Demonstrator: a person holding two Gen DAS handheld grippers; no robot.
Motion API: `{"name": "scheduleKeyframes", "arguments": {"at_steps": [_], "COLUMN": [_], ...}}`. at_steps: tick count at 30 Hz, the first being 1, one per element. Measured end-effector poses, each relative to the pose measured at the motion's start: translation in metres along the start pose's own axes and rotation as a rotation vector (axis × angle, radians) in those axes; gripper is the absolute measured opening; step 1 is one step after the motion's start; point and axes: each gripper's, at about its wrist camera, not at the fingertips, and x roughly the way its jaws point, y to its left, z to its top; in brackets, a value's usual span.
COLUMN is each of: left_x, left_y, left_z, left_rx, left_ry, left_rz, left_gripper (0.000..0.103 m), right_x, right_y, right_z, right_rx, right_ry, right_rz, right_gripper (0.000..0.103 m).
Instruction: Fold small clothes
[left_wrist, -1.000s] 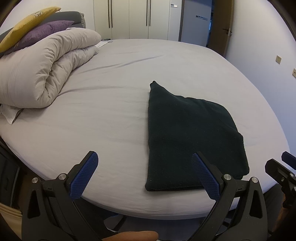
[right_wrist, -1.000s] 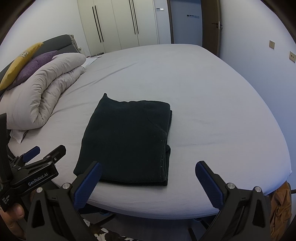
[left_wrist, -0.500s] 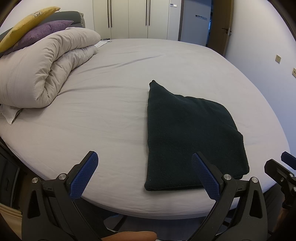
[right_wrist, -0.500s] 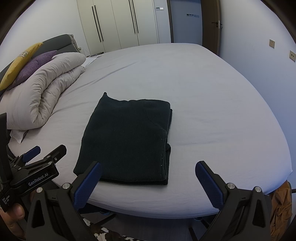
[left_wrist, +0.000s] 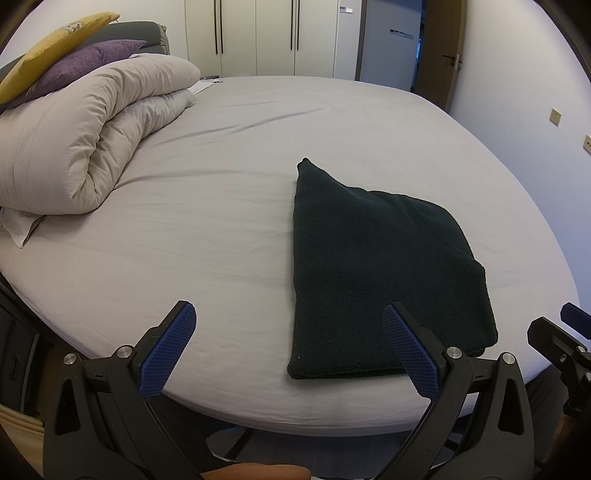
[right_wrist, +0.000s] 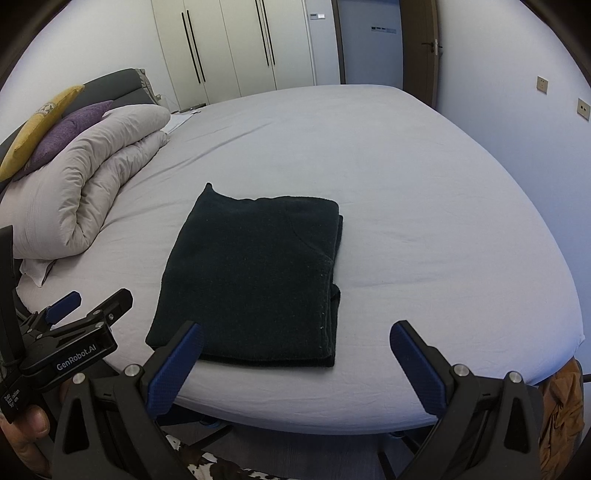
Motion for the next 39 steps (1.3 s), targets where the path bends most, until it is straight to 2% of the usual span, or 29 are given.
{"name": "scheduleKeyframes", "arguments": {"at_steps": [39], "left_x": [0.0046], "left_y": [0.0032], "left_z": [-0.0039], "left_rx": [-0.002], "left_ry": [0.014], "left_rz": [-0.006], "left_gripper": [0.103], "right_x": [0.0011], "right_y": [-0.0029], "right_z": [-0.0008], "right_rx": [0.003], "right_ry": [0.004], "right_rz": [0.005], "right_gripper": [0.103]}}
